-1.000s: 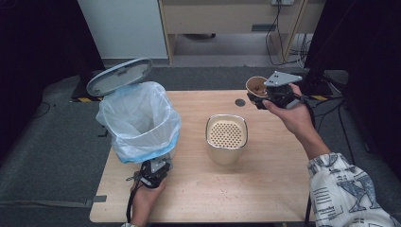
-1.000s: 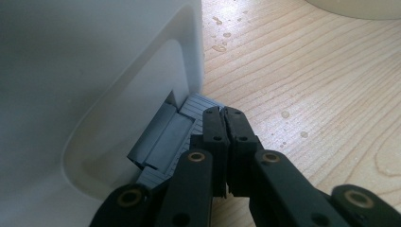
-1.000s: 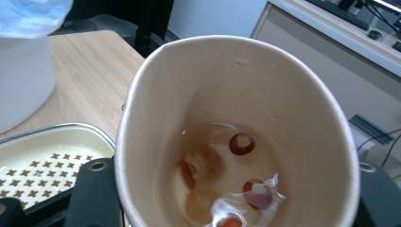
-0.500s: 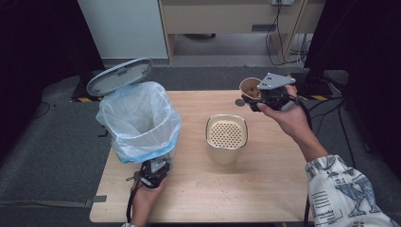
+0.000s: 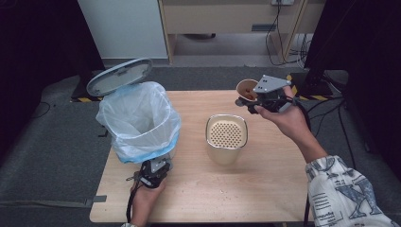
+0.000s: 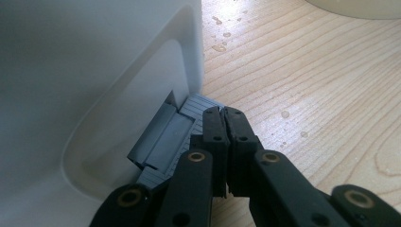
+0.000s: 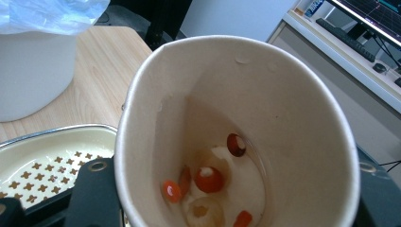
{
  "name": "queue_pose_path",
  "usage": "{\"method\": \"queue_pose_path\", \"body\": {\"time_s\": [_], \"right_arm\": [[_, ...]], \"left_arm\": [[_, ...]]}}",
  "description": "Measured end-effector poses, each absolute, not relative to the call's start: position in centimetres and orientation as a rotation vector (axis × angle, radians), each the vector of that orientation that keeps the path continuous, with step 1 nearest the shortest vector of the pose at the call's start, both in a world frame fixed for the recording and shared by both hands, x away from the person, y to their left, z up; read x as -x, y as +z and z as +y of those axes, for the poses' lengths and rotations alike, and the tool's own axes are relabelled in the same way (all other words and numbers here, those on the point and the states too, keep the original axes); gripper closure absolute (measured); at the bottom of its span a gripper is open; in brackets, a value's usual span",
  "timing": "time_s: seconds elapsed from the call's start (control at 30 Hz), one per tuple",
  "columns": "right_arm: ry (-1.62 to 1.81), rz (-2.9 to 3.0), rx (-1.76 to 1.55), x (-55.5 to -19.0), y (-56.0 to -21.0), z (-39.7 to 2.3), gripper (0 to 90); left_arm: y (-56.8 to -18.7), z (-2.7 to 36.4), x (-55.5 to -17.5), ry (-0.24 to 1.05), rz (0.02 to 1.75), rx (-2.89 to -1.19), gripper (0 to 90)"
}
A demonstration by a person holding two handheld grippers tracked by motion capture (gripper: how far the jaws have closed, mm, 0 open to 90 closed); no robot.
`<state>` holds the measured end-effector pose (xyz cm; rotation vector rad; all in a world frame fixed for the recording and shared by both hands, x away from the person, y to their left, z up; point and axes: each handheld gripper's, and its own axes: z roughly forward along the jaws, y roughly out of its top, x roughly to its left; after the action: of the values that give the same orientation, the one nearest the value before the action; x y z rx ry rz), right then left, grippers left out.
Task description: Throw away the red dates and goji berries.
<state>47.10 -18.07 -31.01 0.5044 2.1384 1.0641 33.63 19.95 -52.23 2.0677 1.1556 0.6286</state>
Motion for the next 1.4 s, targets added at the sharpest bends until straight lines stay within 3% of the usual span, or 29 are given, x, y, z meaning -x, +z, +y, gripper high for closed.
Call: {"method": "queue_pose_path", "body": {"time_s": [1.4], "right_arm": [[0.94, 2.147, -0.276, -45.5, -31.1, -15.3, 36.7]], "left_arm": [[-52.2, 20.0, -33.7, 0.625, 1.156, -2.066, 87.4]]}}
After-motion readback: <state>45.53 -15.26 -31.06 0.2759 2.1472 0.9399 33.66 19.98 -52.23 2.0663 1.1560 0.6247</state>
